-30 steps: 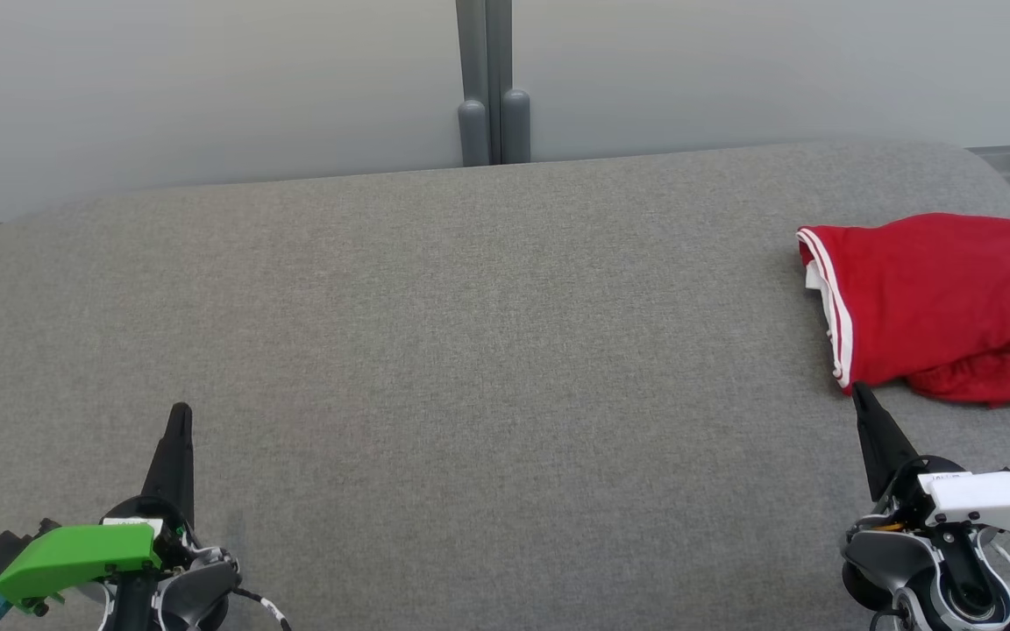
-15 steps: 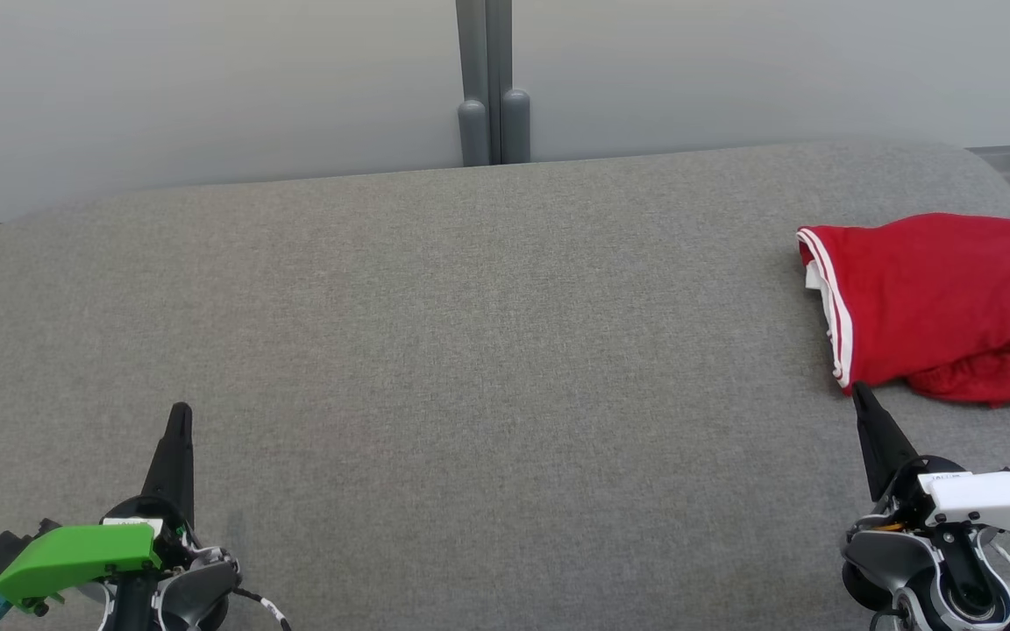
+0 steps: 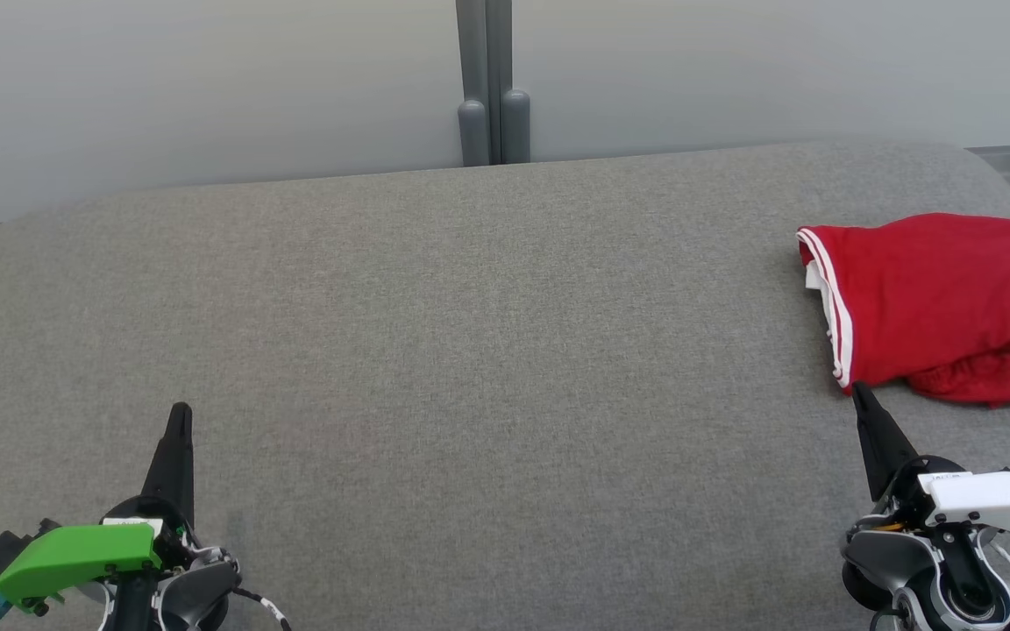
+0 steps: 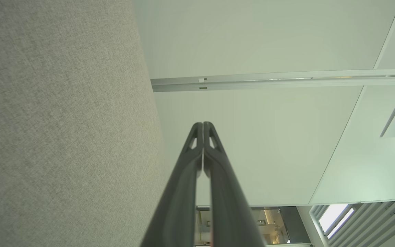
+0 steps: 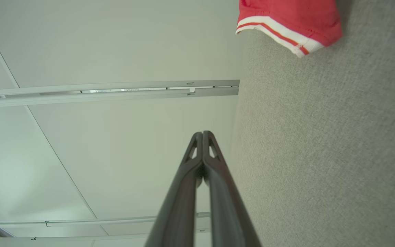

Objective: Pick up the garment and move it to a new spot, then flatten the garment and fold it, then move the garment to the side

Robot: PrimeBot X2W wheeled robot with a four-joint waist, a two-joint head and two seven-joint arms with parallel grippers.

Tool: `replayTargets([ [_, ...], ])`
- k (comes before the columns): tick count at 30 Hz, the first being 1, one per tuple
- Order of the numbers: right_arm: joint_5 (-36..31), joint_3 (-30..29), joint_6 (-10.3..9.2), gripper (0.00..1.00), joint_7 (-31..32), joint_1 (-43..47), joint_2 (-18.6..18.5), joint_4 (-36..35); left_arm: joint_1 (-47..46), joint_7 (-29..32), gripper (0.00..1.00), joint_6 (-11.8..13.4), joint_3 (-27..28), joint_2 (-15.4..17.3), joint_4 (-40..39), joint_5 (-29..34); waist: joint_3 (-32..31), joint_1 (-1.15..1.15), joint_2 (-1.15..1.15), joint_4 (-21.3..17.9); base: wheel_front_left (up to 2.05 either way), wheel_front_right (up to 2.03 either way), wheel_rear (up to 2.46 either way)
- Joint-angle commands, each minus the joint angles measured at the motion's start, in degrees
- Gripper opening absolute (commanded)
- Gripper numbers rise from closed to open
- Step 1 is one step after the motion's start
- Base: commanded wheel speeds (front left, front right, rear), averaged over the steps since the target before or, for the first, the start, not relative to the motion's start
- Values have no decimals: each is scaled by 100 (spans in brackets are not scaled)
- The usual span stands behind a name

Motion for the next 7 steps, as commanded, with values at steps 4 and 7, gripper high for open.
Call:
replayTargets([
  [4, 40, 3, 2, 0, 33, -34, -25, 10, -76, 10, 0, -21, 19, 38, -9, -8, 0, 0, 0, 0, 0, 0, 0],
  [7, 41, 3, 2, 0, 33, -34, -25, 9, -76, 9, 0, -21, 19, 38, -9, -8, 0, 0, 0, 0, 0, 0, 0],
])
